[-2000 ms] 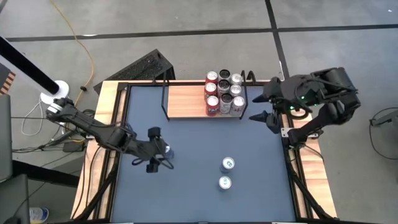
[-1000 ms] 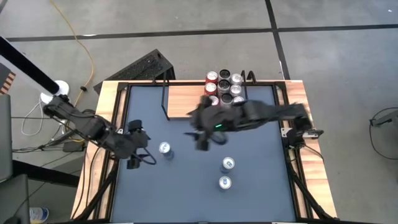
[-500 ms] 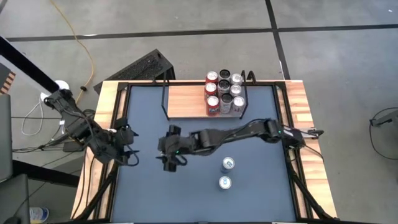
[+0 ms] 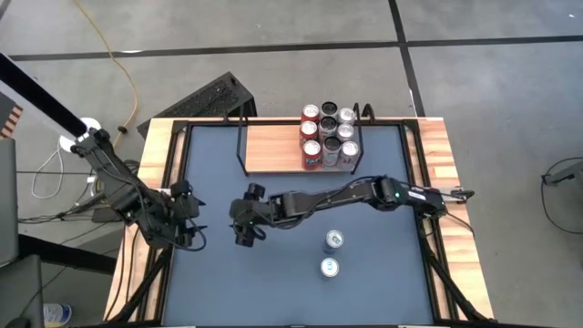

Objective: Place canned beverage on shelf
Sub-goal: Put the left blue soda can on the shelf

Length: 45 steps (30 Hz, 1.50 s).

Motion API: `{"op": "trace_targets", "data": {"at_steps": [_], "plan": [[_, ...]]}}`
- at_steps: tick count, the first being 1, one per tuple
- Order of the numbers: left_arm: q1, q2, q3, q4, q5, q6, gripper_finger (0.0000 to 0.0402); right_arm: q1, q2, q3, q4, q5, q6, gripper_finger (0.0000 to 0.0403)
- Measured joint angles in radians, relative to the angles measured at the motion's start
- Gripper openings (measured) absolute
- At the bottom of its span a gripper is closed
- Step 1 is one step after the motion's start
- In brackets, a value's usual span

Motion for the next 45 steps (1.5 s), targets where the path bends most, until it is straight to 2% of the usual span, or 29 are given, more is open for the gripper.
{"op": "trace_targets", "data": {"at_steps": [6, 13, 34, 45], "plan": [[0.0, 0.0, 0.0, 0.021, -0.029, -0.004, 0.0311, 0.006, -0.052, -0.002, -0.005, 0.008, -0.02, 0.0311], [0.0, 0.0, 0.0, 0.02, -0.08, -0.009, 0.0311, 0.003, -0.052, -0.003, 0.0, 0.0, -0.022, 0.0311], [0.0, 0.0, 0.001, 0.02, -0.099, -0.046, 0.0311, -0.034, -0.002, -0.002, -0.005, -0.108, -0.007, 0.0311], [0.0, 0.0, 0.001, 0.02, -0.107, -0.046, 0.0311, -0.037, -0.002, -0.002, -0.02, -0.115, -0.006, 0.0311]]}}
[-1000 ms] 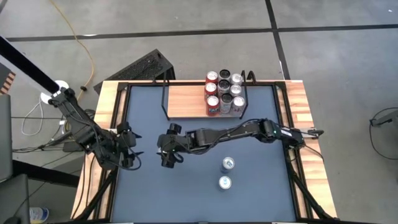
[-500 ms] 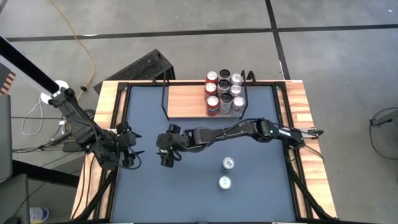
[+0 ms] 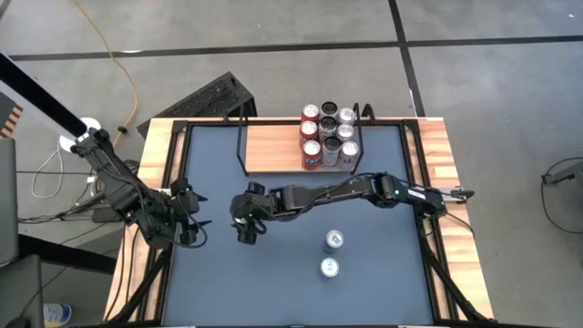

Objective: Place canned beverage on shelf
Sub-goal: Put the left blue soda can on the shelf

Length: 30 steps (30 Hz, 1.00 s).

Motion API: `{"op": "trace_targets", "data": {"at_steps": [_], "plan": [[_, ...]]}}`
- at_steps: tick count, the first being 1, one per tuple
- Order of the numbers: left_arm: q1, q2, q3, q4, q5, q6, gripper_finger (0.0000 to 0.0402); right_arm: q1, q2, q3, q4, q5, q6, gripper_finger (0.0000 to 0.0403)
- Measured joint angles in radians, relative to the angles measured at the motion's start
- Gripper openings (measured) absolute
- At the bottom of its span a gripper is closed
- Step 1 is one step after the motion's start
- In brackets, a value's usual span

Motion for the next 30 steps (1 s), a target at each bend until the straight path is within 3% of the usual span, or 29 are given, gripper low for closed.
{"op": "trace_targets", "data": {"at_steps": [10, 19, 25, 30], "plan": [[0.0, 0.0, 0.0, 0.0, -0.003, 0.0, 0.0311, -0.001, 0.016, 0.0, -0.015, -0.048, 0.0, 0.0305], [0.0, 0.0, 0.0, 0.0, -0.003, 0.0, 0.0311, 0.002, 0.018, 0.0, -0.019, -0.047, 0.009, 0.0256], [0.0, 0.0, 0.0, 0.0, -0.003, -0.003, 0.0311, 0.0, 0.018, 0.001, -0.019, -0.044, 0.069, 0.0195], [0.0, 0.0, 0.0, 0.0, -0.003, -0.004, 0.0311, -0.007, 0.017, 0.002, -0.03, -0.045, 0.117, 0.019]]}}
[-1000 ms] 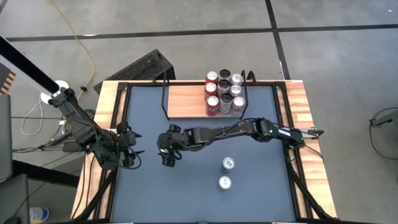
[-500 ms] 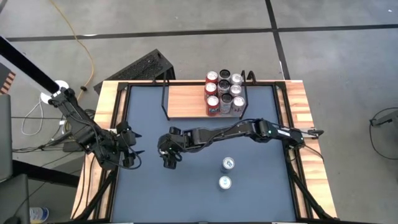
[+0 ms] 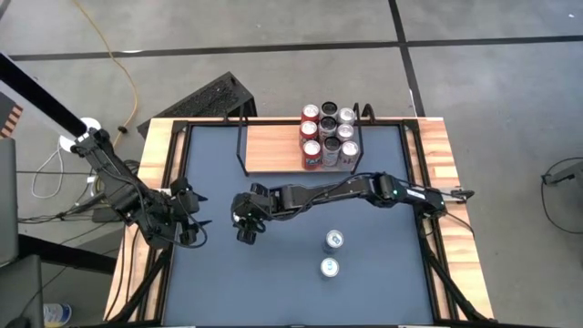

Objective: Place canned beverage on shelf
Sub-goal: Put the left blue soda can on the shelf

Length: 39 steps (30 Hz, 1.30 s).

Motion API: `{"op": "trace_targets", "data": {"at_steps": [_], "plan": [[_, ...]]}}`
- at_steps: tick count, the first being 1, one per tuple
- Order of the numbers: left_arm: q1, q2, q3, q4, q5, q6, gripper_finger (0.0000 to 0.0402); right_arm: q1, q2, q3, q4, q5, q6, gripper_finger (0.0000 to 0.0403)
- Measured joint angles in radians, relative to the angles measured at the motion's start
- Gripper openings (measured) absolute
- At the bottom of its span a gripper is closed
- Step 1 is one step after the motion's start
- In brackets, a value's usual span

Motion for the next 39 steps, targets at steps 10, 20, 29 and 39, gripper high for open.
{"op": "trace_targets", "data": {"at_steps": [10, 20, 29, 39], "plan": [[0.0, 0.0, 0.0, 0.0, -0.011, -0.001, 0.0311, -0.015, -0.006, 0.074, -0.083, 0.051, 0.052, 0.0198], [0.0, 0.0, 0.0, -0.002, -0.025, -0.002, 0.0311, -0.077, -0.076, 0.101, -0.198, 0.113, 0.144, 0.0198], [0.0, 0.0, 0.0, -0.005, -0.052, -0.001, 0.0311, -0.151, -0.206, 0.101, -0.307, 0.214, 0.179, 0.02], [0.0, 0.0, 0.0, -0.004, -0.072, 0.002, 0.0311, -0.332, -0.214, 0.1, -0.335, 0.207, 0.166, 0.0201]]}}
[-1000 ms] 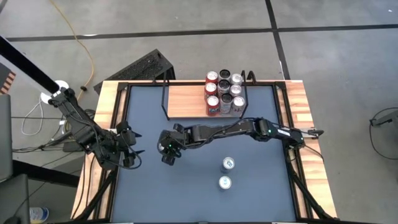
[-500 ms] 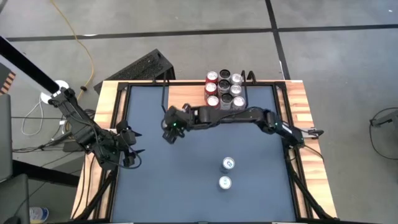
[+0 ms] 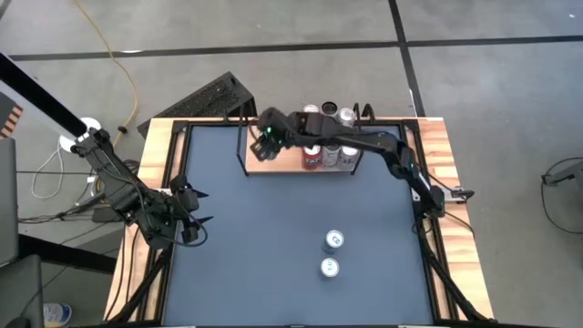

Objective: Place canned beverage on shelf
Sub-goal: Put the left blue soda can on the shelf

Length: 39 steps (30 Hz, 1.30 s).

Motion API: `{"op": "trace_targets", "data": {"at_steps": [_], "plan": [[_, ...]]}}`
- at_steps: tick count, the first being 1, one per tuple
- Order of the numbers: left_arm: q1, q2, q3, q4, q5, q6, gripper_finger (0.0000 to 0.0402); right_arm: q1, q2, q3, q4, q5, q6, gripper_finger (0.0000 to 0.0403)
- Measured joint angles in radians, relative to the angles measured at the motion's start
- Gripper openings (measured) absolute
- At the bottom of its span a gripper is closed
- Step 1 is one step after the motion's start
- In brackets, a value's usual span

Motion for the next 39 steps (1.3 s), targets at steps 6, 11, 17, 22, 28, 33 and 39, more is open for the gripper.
{"op": "trace_targets", "data": {"at_steps": [6, 11, 17, 22, 28, 33, 39], "plan": [[0.0, 0.0, 0.0, 0.0, -0.007, -0.005, 0.0311, -0.087, 0.0, 0.0, 0.006, 0.0, -0.032, 0.0201], [0.0, 0.0, 0.0, 0.0, -0.009, -0.009, 0.0311, -0.14, 0.0, -0.017, 0.012, 0.009, -0.031, 0.0201], [0.0, 0.0, 0.0, 0.0, -0.039, -0.023, 0.0311, -0.173, 0.0, -0.114, 0.101, 0.047, -0.03, 0.0202], [0.0, 0.0, 0.0, 0.0, -0.065, -0.044, 0.0311, -0.196, 0.0, -0.191, 0.15, 0.075, -0.03, 0.0205], [0.0, 0.0, 0.0, 0.0, -0.075, -0.051, 0.0311, -0.225, 0.002, -0.243, 0.247, 0.063, -0.03, 0.0206], [0.0, 0.0, 0.0, 0.0, -0.1, -0.074, 0.0311, -0.237, 0.002, -0.246, 0.238, 0.04, -0.03, 0.0206], [0.0, 0.0, 0.0, 0.0, -0.112, -0.085, 0.0311, -0.237, 0.002, -0.246, 0.211, 0.047, -0.03, 0.0206]]}}
